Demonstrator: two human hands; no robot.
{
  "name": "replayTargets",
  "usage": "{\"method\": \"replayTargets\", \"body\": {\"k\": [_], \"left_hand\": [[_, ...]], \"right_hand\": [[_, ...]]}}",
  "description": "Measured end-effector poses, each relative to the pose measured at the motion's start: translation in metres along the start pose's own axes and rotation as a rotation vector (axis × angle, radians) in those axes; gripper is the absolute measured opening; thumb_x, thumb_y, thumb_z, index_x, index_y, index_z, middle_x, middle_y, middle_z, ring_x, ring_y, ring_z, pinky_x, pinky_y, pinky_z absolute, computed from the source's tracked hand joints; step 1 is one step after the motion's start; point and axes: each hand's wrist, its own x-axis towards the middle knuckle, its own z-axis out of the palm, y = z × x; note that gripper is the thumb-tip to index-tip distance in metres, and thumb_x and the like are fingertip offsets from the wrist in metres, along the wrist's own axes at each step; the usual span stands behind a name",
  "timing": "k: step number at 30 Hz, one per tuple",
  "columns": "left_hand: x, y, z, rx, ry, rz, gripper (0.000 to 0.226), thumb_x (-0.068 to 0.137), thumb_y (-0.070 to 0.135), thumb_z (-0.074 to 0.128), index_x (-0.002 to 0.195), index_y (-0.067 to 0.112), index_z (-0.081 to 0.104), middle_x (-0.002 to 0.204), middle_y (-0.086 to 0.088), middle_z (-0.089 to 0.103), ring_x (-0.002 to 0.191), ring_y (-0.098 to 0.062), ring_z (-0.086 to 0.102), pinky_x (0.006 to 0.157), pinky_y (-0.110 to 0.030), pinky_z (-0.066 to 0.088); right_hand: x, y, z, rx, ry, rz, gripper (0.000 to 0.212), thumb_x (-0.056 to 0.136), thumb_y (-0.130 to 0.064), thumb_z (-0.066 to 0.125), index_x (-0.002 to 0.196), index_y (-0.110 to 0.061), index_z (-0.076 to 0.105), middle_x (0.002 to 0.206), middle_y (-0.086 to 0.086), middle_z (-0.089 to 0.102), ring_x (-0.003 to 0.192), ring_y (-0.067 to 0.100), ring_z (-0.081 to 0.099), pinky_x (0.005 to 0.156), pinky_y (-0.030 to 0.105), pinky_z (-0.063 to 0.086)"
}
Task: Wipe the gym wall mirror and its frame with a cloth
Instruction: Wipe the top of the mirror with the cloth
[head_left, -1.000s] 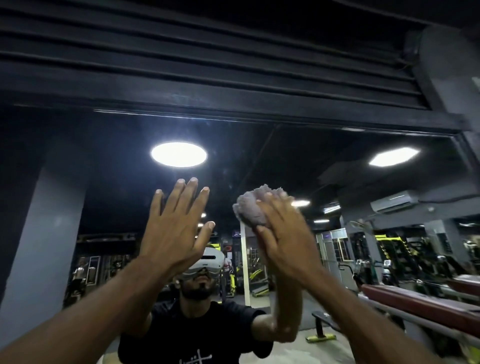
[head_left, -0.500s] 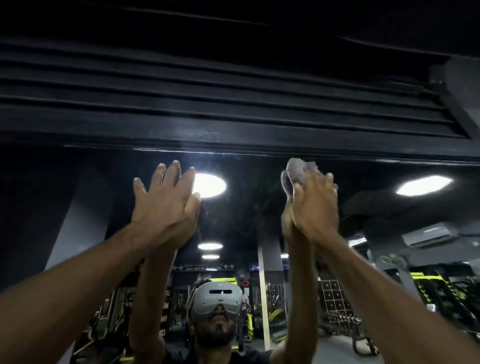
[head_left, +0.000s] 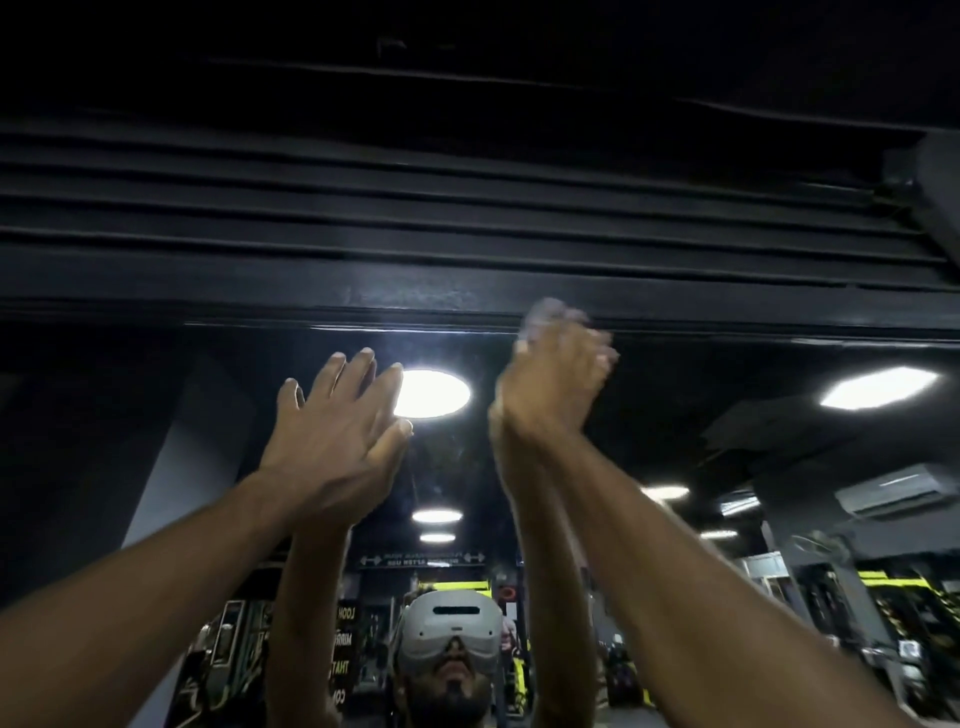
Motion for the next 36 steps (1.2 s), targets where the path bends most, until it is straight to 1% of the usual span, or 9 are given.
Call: {"method": "replayTargets", "body": {"k": [4, 6, 11, 18, 23, 25, 29, 34, 36], "left_hand": [[-0.011, 0.006, 0.004, -0.033, 0.007, -0.017, 0.066, 0.101, 0.06, 0.022, 0.16, 0.036, 0.004, 0.171, -0.002, 0.0, 0.158, -0.023, -0.002, 0.124, -0.062, 0.005], [-0.027, 0.012, 0.006, -0.058, 0.019, -0.006, 0.066, 0.1, 0.058, 0.025, 0.16, 0.035, 0.009, 0.171, -0.003, 0.004, 0.158, -0.022, -0.001, 0.124, -0.062, 0.007], [-0.076, 0.007, 0.013, -0.046, -0.053, 0.013, 0.073, 0.094, 0.06, 0.017, 0.162, 0.036, 0.007, 0.172, -0.003, -0.002, 0.158, -0.021, -0.006, 0.126, -0.058, 0.004], [-0.107, 0.01, 0.018, -0.068, -0.069, 0.021, 0.074, 0.096, 0.059, 0.021, 0.163, 0.033, 0.005, 0.17, -0.005, -0.008, 0.156, -0.023, -0.01, 0.124, -0.055, -0.005], [-0.125, 0.008, 0.024, -0.035, -0.095, 0.032, 0.074, 0.096, 0.058, 0.018, 0.163, 0.031, 0.002, 0.17, -0.005, -0.011, 0.155, -0.023, -0.014, 0.124, -0.054, -0.005], [-0.129, 0.009, 0.025, -0.047, -0.091, 0.03, 0.074, 0.097, 0.058, 0.018, 0.163, 0.03, 0.002, 0.17, -0.005, -0.009, 0.156, -0.023, -0.013, 0.123, -0.054, -0.005], [-0.13, 0.006, 0.021, -0.058, -0.081, 0.029, 0.074, 0.098, 0.058, 0.025, 0.164, 0.03, 0.008, 0.172, -0.005, 0.0, 0.158, -0.023, -0.003, 0.124, -0.052, 0.0], [-0.12, -0.023, 0.011, -0.041, -0.065, 0.077, 0.073, 0.096, 0.064, 0.021, 0.162, 0.037, 0.008, 0.171, -0.003, 0.001, 0.158, -0.027, 0.0, 0.125, -0.054, 0.002], [-0.112, -0.035, 0.01, -0.015, -0.068, 0.108, 0.073, 0.096, 0.066, 0.019, 0.162, 0.038, 0.009, 0.172, -0.002, 0.0, 0.158, -0.027, -0.002, 0.125, -0.057, 0.003]], "right_hand": [[-0.051, 0.011, -0.009, 0.092, -0.226, -0.726, 0.049, 0.104, -0.031, 0.042, 0.152, -0.021, 0.04, 0.16, 0.006, 0.038, 0.15, 0.025, 0.028, 0.126, 0.044, 0.018], [-0.048, 0.052, -0.021, 0.112, -0.308, -0.797, 0.052, 0.104, -0.034, 0.043, 0.155, -0.026, 0.037, 0.164, -0.003, 0.032, 0.152, 0.018, 0.023, 0.128, 0.04, 0.012], [-0.067, 0.071, -0.025, 0.105, -0.068, -0.094, 0.048, 0.104, -0.027, 0.043, 0.15, -0.019, 0.039, 0.159, 0.008, 0.036, 0.148, 0.028, 0.03, 0.123, 0.045, 0.026], [-0.126, 0.105, -0.048, 0.079, -0.389, -0.695, 0.055, 0.103, -0.042, 0.036, 0.157, -0.038, 0.026, 0.167, -0.016, 0.011, 0.155, 0.008, 0.003, 0.126, 0.036, 0.002], [-0.141, 0.127, -0.048, 0.078, -0.059, -0.001, 0.052, 0.102, -0.029, 0.04, 0.153, -0.027, 0.031, 0.16, 0.002, 0.034, 0.152, 0.028, 0.027, 0.124, 0.053, 0.026], [-0.194, 0.094, -0.044, 0.113, -0.16, -0.137, 0.044, 0.1, -0.027, 0.044, 0.143, -0.028, 0.038, 0.154, 0.0, 0.039, 0.145, 0.026, 0.035, 0.123, 0.047, 0.028], [-0.209, 0.082, -0.046, 0.023, -0.359, -0.569, 0.058, 0.103, -0.045, 0.029, 0.159, -0.031, 0.025, 0.169, -0.003, 0.017, 0.158, 0.022, 0.007, 0.128, 0.048, 0.011], [-0.143, 0.059, -0.035, 0.07, -0.192, -0.111, 0.061, 0.108, -0.037, 0.032, 0.163, -0.018, 0.014, 0.17, 0.01, 0.013, 0.157, 0.032, 0.003, 0.128, 0.053, 0.01], [-0.167, 0.019, -0.025, 0.099, -0.184, -0.118, 0.063, 0.107, -0.034, 0.038, 0.163, -0.019, 0.011, 0.171, 0.007, 0.005, 0.158, 0.029, -0.004, 0.128, 0.051, 0.006]]}}
